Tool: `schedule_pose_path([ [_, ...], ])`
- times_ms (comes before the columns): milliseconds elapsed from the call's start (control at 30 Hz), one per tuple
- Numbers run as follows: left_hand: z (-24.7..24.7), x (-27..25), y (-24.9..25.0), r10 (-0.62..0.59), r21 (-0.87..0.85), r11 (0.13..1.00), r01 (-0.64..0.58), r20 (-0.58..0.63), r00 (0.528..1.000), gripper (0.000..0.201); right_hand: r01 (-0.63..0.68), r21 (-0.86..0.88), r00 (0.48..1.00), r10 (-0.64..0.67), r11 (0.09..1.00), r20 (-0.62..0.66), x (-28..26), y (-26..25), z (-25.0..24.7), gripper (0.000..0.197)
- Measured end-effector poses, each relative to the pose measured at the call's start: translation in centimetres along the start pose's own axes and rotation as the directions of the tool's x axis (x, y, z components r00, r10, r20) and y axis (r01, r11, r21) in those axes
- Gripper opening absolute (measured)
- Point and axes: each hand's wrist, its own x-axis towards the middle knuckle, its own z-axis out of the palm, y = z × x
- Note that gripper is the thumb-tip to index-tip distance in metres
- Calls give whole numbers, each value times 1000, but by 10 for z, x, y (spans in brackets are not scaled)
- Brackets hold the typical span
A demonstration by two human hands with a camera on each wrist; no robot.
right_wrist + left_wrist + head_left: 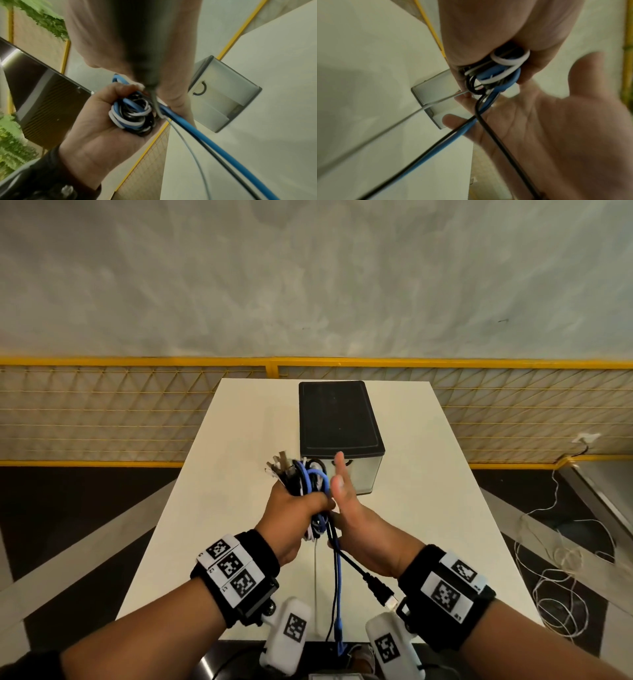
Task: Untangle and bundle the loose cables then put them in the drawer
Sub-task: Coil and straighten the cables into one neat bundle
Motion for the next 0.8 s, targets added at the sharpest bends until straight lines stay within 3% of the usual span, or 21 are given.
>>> schedule_pose_path([
  [100, -5, 9, 5, -62, -212, 976, 45, -73, 995, 20, -45, 25, 998, 46, 999, -36, 3, 16, -11, 95],
  [133, -6, 11, 9, -67, -279, 959, 48, -59, 996, 22, -79, -22, 997, 79, 997, -4, 3, 21, -13, 94],
  [233, -7, 8, 19, -76, -361, 929, 84, 36, 996, 22, -127, -152, 982, 146, 980, 119, -1, 27, -11, 51],
  [333, -7, 7, 19, -126, -407, 897, 172, 137, 983, 28, -118, -136, 978, 139, 984, 158, -3, 28, -11, 17],
  [533, -11, -2, 26, -188, -475, 802, 364, 378, 907, 32, -114, -157, 950, 154, 981, 272, -7, 32, -19, 5],
  [633, -17, -4, 25, -206, -456, 753, 475, 521, 828, 44, -106, -308, 899, 223, 945, 377, -8, 34, -17, 10],
  [700, -22, -4, 26, -237, -368, 744, 558, 634, 736, 45, -99, -460, 876, 296, 882, 380, -9, 38, -18, 12],
  [800, -29, -4, 28, -373, -127, 775, 619, 699, 610, 41, -94, -604, 918, 304, 791, 256, -7, 42, -22, 10],
])
